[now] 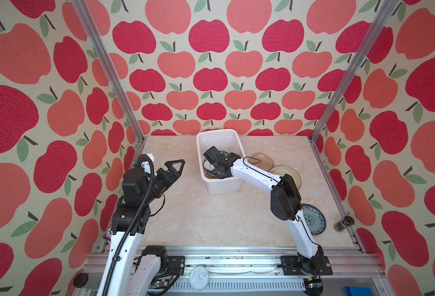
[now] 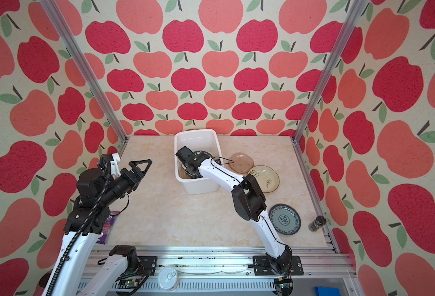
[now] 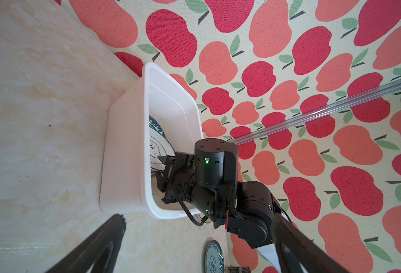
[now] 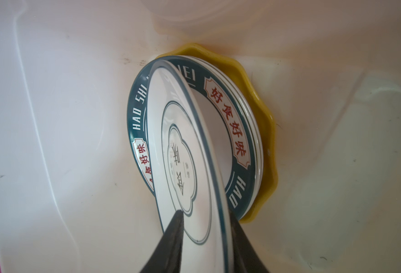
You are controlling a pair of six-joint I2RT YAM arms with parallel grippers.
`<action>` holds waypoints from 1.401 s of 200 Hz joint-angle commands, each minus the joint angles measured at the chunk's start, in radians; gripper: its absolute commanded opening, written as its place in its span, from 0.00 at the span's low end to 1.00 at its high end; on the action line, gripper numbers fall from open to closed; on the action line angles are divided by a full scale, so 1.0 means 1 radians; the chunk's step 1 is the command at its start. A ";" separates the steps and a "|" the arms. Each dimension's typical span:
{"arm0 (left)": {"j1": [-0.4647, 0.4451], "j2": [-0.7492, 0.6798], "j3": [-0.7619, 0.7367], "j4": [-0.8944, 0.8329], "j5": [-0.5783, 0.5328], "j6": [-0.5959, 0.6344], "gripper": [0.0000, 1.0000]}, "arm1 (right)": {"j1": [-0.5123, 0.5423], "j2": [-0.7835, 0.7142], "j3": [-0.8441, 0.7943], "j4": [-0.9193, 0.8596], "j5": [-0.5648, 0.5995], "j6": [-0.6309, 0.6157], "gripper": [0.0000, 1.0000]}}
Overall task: Place the plates into the plastic bin on the countertop
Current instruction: 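Set the white plate against the stacked plates and open the right gripper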
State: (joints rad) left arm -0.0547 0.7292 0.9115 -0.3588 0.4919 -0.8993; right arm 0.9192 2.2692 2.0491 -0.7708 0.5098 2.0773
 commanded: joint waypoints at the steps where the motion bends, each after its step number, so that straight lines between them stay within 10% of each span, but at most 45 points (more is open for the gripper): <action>1: 0.012 -0.004 0.021 -0.007 0.029 -0.009 0.99 | -0.016 0.035 -0.009 -0.029 -0.020 0.076 0.35; 154: 0.058 -0.013 -0.008 -0.011 0.068 -0.021 0.99 | -0.040 0.090 0.063 -0.001 -0.048 0.015 0.55; 215: 0.061 -0.010 0.002 -0.018 0.067 -0.024 0.99 | -0.039 0.117 0.201 -0.163 -0.087 0.002 0.83; 280: 0.063 -0.013 0.021 -0.032 0.060 -0.035 0.99 | -0.039 0.059 0.136 -0.171 -0.094 0.029 0.85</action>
State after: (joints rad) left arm 0.0010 0.7265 0.9081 -0.3717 0.5404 -0.9257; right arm 0.8879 2.3623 2.2261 -0.8864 0.4118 2.0888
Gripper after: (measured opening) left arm 0.993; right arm 0.846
